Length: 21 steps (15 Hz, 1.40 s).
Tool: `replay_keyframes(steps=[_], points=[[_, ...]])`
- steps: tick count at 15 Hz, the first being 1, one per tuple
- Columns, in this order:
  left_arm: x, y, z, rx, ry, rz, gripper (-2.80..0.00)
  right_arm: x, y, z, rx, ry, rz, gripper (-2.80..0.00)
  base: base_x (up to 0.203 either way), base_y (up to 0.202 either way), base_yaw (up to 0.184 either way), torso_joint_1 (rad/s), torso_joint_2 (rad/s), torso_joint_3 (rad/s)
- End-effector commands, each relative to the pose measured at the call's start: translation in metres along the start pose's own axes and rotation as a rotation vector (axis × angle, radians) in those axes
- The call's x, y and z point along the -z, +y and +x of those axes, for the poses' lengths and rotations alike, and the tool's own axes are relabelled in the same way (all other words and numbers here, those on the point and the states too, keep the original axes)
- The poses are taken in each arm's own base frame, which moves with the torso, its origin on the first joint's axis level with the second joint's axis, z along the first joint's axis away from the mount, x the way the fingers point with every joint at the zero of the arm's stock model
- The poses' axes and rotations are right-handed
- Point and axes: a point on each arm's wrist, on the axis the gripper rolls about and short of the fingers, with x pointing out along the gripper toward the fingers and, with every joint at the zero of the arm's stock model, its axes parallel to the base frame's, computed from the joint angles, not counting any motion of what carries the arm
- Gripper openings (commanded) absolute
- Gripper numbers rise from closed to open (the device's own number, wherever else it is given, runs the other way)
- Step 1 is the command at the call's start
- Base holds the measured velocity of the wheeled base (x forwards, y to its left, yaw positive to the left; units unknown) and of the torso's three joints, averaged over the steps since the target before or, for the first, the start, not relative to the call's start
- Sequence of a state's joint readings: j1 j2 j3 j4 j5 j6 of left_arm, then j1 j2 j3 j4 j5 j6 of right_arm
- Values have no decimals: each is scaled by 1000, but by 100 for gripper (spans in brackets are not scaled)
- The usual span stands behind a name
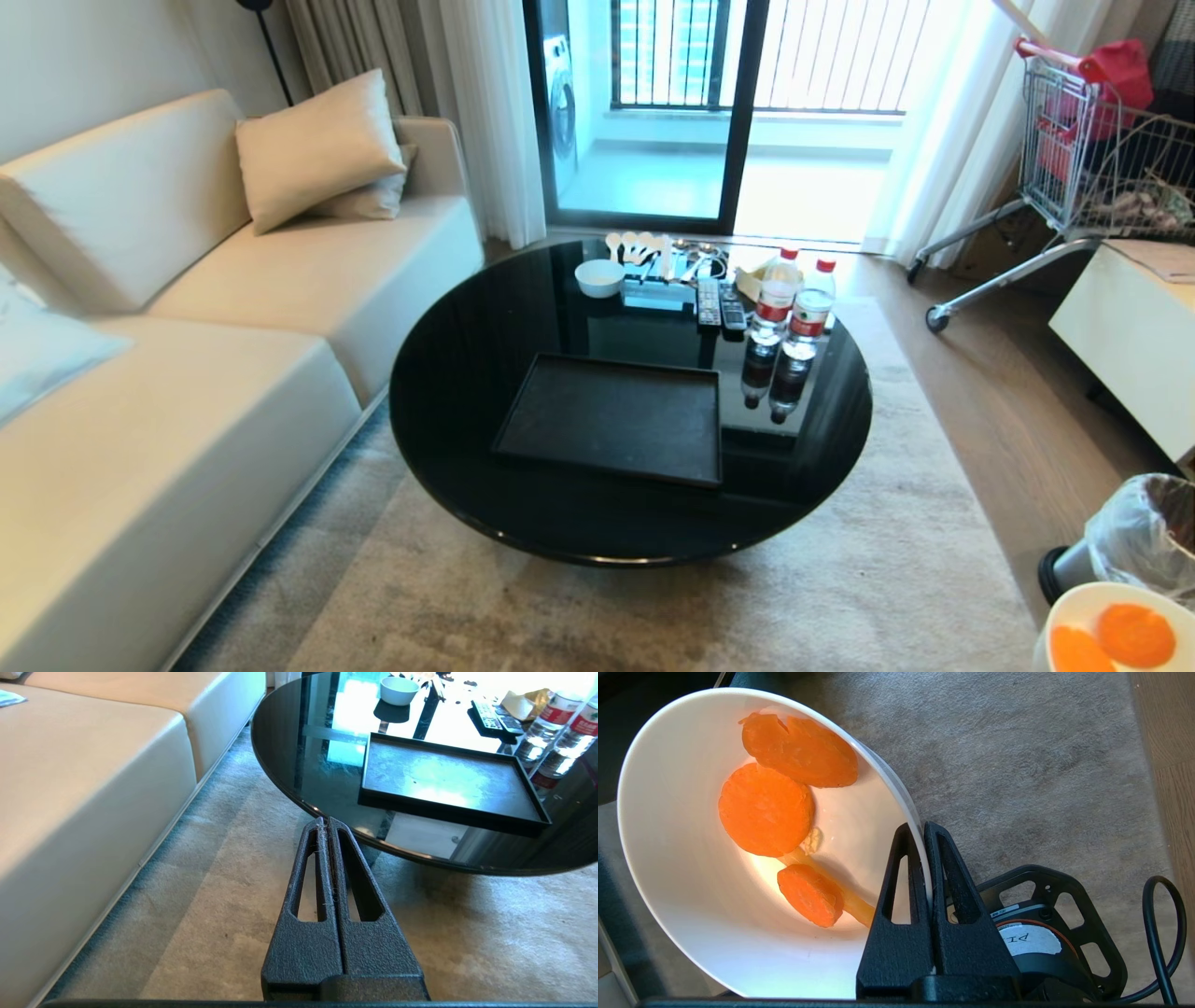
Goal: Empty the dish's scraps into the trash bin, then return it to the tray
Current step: Move the bowl over the trash can
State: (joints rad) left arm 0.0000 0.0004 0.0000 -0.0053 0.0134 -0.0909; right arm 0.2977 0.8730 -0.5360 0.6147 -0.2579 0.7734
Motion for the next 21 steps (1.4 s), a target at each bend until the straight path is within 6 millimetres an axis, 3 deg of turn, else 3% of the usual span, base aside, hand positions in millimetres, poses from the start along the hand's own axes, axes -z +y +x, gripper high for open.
replay_keyframes(steps=[1, 21], points=[[0, 0, 0, 0, -1, -1, -280, 0, 0, 0, 1, 0, 3, -280, -82, 0, -3, 5, 2, 7], [0, 0, 0, 0, -1, -1, -280, 2, -1, 0, -19, 14, -6, -280, 0, 0, 0, 0, 0, 0]])
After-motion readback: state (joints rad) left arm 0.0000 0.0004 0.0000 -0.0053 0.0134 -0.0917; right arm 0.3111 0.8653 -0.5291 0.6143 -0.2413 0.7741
